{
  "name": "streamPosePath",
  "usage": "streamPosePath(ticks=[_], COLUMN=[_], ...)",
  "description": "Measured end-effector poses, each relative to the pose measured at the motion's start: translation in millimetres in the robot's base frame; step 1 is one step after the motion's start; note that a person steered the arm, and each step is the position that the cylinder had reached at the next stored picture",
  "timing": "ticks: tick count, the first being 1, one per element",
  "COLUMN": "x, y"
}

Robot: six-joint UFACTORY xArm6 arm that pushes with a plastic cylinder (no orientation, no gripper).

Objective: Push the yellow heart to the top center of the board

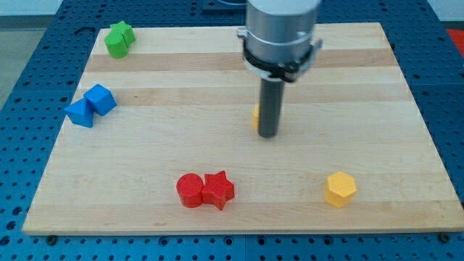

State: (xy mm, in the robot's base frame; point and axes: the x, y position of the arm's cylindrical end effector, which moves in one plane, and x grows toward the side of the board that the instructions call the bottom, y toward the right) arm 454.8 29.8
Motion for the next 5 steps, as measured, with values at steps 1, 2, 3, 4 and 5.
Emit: streamPosePath(ticks=[1, 2, 3, 4, 5], x=[-41, -74, -80, -68, -88], y=[-19, -25, -25, -21, -20])
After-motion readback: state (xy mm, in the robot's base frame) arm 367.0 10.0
